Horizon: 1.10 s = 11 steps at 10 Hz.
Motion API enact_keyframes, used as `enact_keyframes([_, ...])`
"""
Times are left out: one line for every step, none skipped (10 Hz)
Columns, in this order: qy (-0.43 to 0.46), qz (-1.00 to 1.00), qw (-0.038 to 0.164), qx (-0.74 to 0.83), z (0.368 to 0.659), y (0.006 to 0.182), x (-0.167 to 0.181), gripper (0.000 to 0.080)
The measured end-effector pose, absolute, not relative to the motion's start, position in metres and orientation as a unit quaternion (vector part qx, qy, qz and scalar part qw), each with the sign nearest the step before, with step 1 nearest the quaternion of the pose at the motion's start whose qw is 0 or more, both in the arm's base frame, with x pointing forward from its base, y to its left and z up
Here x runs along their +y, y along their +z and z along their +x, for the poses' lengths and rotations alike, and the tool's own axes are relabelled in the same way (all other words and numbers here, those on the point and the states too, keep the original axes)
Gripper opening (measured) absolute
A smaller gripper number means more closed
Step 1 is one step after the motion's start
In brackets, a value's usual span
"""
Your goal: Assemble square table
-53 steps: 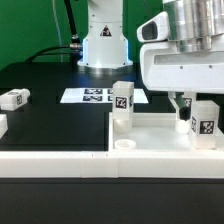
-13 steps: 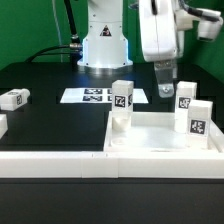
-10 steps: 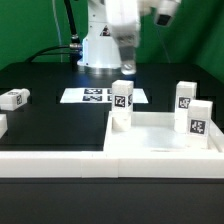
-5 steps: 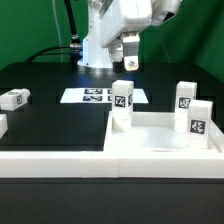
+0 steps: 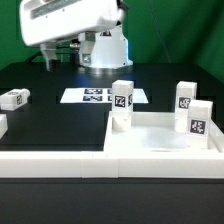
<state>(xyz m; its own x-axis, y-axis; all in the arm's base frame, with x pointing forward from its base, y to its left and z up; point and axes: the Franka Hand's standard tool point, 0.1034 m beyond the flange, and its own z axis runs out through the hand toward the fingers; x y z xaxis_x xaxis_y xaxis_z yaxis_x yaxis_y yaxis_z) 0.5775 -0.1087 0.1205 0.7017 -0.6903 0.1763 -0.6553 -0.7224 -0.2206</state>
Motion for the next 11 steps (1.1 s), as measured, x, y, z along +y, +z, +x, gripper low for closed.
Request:
enact_keyframes([-0.125,-0.934,0.062,0.33,0.578,0.12,-0.109,0.0649])
enact_keyframes([-0.128,-0.95,0.054,0.28,0.578,0.12,-0.109,0.0649])
enact_keyframes([-0.127,-0.95,0.054,0.281,0.577,0.12,-0.109,0.0649])
enact_keyframes([-0.109,-0.954,0.059,0.273,0.571,0.116,-0.111,0.0649])
enact_keyframes([-0.074,-0.958,0.066,0.269,0.554,0.106,-0.125,0.0649])
enact_keyframes([-0.015,-0.96,0.086,0.265,0.528,0.097,-0.139,0.0649])
enact_keyframes([0.036,-0.96,0.094,0.262,0.512,0.093,-0.149,0.0649])
enact_keyframes([0.058,-0.96,0.094,0.256,0.509,0.09,-0.151,0.0649])
enact_keyframes([0.085,-0.958,0.106,0.251,0.508,0.09,-0.147,0.0649])
enact_keyframes([0.125,-0.953,0.123,0.249,0.505,0.09,-0.145,0.0649])
enact_keyframes([0.151,-0.948,0.132,0.247,0.506,0.089,-0.147,0.0649])
